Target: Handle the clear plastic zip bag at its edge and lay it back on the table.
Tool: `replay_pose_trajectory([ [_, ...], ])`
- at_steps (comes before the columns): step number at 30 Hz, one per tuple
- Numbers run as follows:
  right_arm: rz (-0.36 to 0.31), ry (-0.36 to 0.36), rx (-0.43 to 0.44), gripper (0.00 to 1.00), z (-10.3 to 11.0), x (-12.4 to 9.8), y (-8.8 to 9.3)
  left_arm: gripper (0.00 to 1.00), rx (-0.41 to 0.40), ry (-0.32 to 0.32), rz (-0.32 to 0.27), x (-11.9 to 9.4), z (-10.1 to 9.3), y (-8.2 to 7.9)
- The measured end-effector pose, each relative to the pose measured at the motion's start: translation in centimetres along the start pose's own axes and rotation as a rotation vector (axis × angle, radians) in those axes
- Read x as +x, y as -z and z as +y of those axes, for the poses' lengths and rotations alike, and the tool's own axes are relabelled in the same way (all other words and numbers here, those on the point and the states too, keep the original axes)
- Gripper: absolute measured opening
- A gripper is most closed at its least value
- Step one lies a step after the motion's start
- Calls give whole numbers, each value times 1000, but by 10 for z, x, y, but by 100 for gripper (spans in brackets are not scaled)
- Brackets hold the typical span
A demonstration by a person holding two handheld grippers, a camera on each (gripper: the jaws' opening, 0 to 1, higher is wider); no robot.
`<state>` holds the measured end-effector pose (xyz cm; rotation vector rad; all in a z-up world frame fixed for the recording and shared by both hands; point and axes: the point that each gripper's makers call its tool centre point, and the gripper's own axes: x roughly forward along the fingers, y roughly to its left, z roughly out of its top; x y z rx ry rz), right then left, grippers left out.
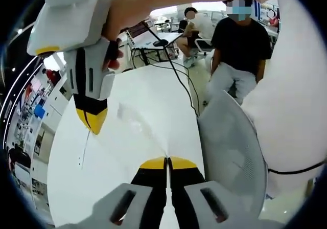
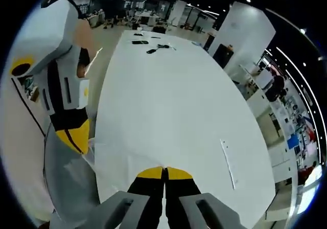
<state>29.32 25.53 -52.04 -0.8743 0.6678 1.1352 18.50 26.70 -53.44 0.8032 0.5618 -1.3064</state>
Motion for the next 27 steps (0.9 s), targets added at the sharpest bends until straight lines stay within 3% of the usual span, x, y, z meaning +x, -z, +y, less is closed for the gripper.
replay_pose_trajectory([
  [27,-29,5,80,0,-7,4,-2,0,-12,0,-8,8,-6,3],
])
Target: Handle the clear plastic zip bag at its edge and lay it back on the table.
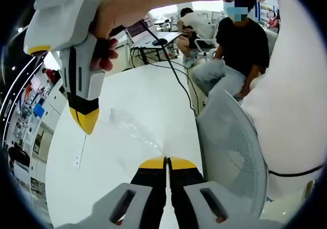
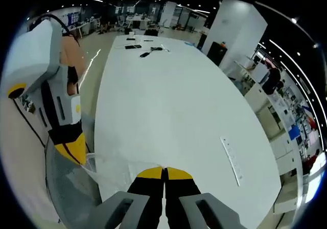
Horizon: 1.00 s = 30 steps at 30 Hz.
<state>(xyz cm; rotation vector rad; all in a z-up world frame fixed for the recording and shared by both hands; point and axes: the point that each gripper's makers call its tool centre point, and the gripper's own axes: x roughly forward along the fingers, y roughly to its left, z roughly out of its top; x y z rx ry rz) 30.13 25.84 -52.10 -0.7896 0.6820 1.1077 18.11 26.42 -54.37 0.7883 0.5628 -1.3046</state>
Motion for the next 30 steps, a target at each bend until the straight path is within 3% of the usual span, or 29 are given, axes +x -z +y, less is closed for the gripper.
replay_pose_trajectory([
  [30,-22,-14,-84,0,11,-4,-3,0,-36,-105,-45,-4,22,0],
])
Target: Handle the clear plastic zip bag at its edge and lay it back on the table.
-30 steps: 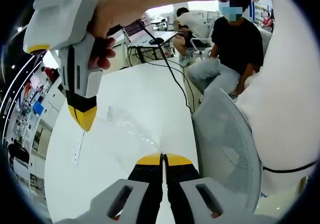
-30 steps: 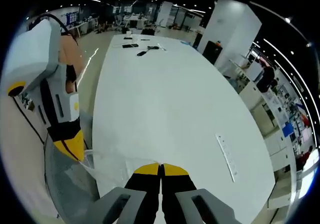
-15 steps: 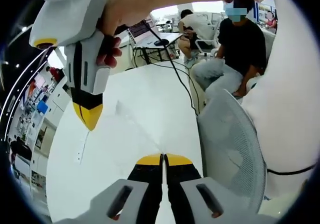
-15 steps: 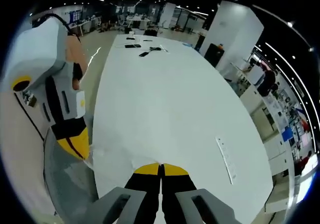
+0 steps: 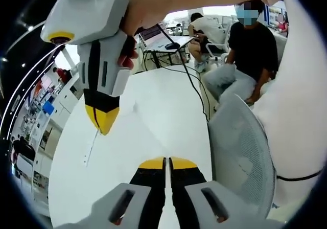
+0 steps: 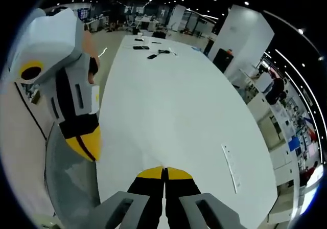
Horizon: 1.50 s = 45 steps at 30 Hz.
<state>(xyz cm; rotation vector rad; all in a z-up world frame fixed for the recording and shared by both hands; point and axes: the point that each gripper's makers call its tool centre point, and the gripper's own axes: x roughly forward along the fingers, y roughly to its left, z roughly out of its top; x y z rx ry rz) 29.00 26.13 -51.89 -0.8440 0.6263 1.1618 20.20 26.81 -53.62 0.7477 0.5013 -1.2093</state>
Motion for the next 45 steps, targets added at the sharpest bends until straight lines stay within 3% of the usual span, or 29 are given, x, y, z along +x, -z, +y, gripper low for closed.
replay_pose_trajectory([
  [25,9,16,-17,0,-3,1,2,7,-27,-84,-47,-11,28,-6],
  [33,16,26,-12,0,-11,2,8,8,-38,-109,-74,-24,34,-11],
  [45,21,56,-11,0,-28,-4,9,8,-97,-166,-112,-44,43,-1],
])
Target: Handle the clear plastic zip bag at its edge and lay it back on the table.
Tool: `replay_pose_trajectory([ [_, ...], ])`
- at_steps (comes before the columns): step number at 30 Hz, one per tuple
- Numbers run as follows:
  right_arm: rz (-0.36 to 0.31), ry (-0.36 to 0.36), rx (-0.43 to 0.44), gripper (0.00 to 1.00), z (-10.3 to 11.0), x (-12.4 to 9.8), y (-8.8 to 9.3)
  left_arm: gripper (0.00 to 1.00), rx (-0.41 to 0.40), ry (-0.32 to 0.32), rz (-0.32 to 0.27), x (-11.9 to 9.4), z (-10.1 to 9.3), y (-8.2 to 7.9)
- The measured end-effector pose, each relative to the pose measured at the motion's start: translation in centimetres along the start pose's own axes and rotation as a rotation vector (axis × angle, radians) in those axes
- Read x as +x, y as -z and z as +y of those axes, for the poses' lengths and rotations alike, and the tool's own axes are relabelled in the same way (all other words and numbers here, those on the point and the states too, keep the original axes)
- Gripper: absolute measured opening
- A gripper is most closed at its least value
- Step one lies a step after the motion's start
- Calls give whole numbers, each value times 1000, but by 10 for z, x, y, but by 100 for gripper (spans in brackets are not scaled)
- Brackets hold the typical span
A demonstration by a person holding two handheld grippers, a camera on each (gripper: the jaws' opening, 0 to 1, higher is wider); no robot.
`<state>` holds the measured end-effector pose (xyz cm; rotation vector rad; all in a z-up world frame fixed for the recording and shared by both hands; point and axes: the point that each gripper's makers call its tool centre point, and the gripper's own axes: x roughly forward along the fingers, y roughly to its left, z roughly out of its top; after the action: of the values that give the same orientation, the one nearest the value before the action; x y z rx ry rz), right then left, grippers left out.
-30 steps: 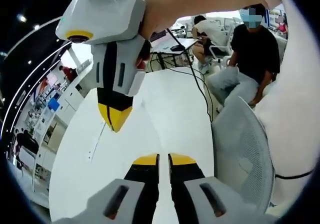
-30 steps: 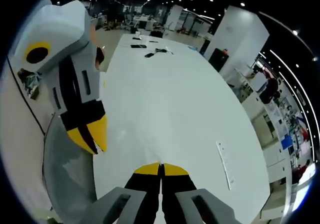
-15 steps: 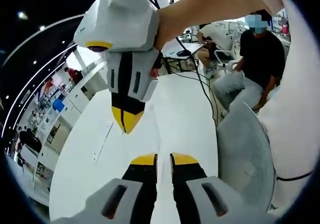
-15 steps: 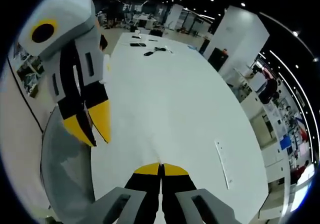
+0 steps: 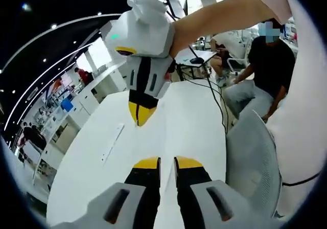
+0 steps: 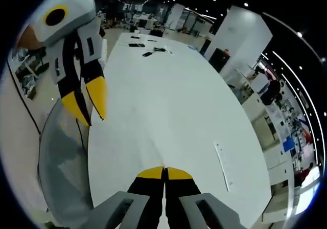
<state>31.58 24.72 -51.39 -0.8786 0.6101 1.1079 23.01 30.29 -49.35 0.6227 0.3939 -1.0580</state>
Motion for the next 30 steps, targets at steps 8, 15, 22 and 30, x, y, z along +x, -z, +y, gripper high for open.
replay_pose_trajectory([
  [8,8,25,-9,0,-17,3,3,8,-92,-43,-14,-14,8,21],
  [15,23,56,-21,0,-34,10,6,9,-172,-69,-21,-18,9,40],
  [22,30,108,-35,0,-54,16,10,11,-228,-75,-20,-14,5,54],
  [30,36,169,-54,0,-77,25,9,12,-280,-81,-35,-12,5,60],
])
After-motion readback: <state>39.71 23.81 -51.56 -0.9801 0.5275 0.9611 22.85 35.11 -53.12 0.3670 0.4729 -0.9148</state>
